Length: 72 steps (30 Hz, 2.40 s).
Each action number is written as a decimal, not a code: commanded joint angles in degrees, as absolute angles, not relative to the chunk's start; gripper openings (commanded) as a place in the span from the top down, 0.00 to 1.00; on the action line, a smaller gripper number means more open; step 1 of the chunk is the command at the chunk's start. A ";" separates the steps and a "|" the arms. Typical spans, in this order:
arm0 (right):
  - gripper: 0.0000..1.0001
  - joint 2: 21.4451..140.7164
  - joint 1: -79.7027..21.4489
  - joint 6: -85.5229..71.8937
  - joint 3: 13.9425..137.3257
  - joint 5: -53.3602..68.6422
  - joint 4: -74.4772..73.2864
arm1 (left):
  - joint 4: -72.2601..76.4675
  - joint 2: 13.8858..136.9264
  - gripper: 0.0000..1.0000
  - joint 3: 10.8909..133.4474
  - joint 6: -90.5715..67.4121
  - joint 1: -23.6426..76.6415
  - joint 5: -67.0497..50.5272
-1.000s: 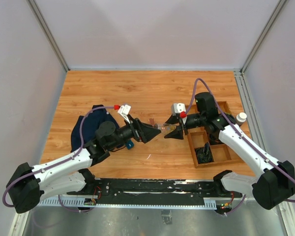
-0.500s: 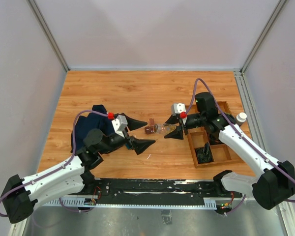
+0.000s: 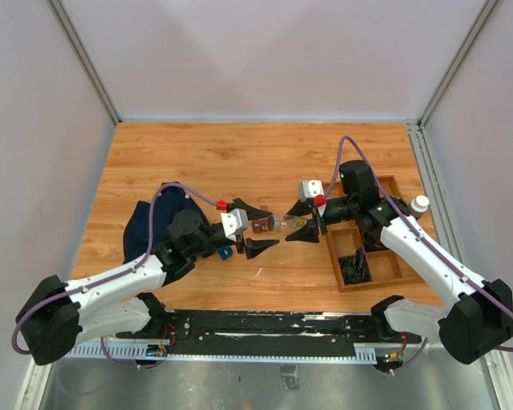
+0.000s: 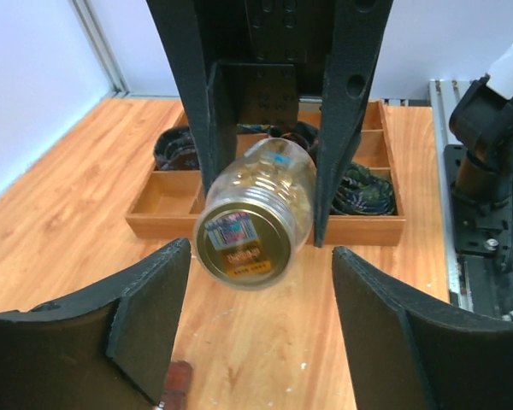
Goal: Sort the pills into containers
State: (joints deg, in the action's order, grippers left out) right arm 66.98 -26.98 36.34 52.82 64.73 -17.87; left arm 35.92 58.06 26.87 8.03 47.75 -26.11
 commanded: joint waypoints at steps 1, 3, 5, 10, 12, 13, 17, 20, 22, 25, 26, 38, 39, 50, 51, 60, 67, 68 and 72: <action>0.99 66.10 -24.83 37.61 53.43 66.69 -17.63 | 38.20 59.65 0.34 30.05 8.56 46.53 -29.53; 0.99 66.13 -24.80 37.63 53.45 66.81 -17.58 | 38.79 59.41 0.34 29.87 7.71 46.26 -29.49; 0.99 66.09 -24.83 37.70 53.35 66.84 -17.63 | 39.60 58.66 0.34 29.36 6.93 46.05 -29.13; 0.99 66.14 -24.81 37.69 53.36 66.99 -17.58 | 39.68 57.44 0.37 29.02 5.53 45.30 -29.87; 0.99 66.13 -24.81 37.70 53.35 67.02 -17.61 | 38.91 57.60 0.44 29.53 5.24 45.11 -30.29; 0.99 66.10 -24.79 37.68 53.35 67.04 -17.66 | 38.53 57.76 0.48 29.88 5.20 45.09 -30.38; 0.99 66.09 -24.79 37.68 53.35 67.06 -17.66 | 37.69 58.59 0.54 30.67 4.98 45.00 -30.63; 0.99 66.10 -24.79 37.78 53.35 67.06 -17.74 | 37.16 58.98 0.57 31.01 4.80 44.91 -31.34; 0.99 66.10 -24.79 37.75 53.35 67.06 -17.75 | 37.03 59.35 0.61 31.24 4.50 44.91 -32.27; 0.99 66.20 -24.79 37.86 53.35 66.90 -17.74 | 36.55 59.80 0.83 31.66 3.08 44.91 -32.82; 0.99 66.18 -24.71 37.83 53.39 66.83 -17.68 | 36.11 59.92 0.88 31.84 2.20 44.85 -32.57; 0.99 66.63 -24.17 37.44 53.60 65.05 -17.71 | 29.67 56.15 1.00 31.44 -38.04 47.35 -13.42; 0.99 66.70 -24.16 37.43 53.61 65.11 -17.73 | 29.64 55.60 1.00 31.39 -40.64 48.12 -11.51; 0.99 66.36 -23.56 37.29 53.61 65.06 -17.73 | 25.84 58.05 1.00 35.04 -43.67 50.95 -8.03; 0.99 66.36 -23.51 37.30 53.59 65.12 -17.75 | 25.21 57.70 0.98 34.99 -43.27 50.95 -7.47; 0.99 66.59 -23.47 37.34 53.62 65.63 -17.72 | 24.02 55.15 0.14 34.10 -38.19 50.97 -4.68; 0.99 66.62 -23.42 37.39 53.46 66.31 -17.73 | 28.69 49.37 0.01 29.54 -24.58 50.88 -5.78; 0.99 66.67 -23.46 37.38 53.44 66.37 -17.72 | 29.46 48.47 0.01 28.62 -21.77 50.89 -5.78; 0.99 66.66 -23.47 37.39 53.44 66.65 -17.68 | 34.40 46.53 0.01 25.34 -8.32 50.89 -12.06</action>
State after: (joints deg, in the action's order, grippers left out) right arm 66.98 -24.29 36.32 52.82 65.52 -18.79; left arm 27.66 48.18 28.21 -24.36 50.41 -6.61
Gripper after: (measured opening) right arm 0.537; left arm 0.992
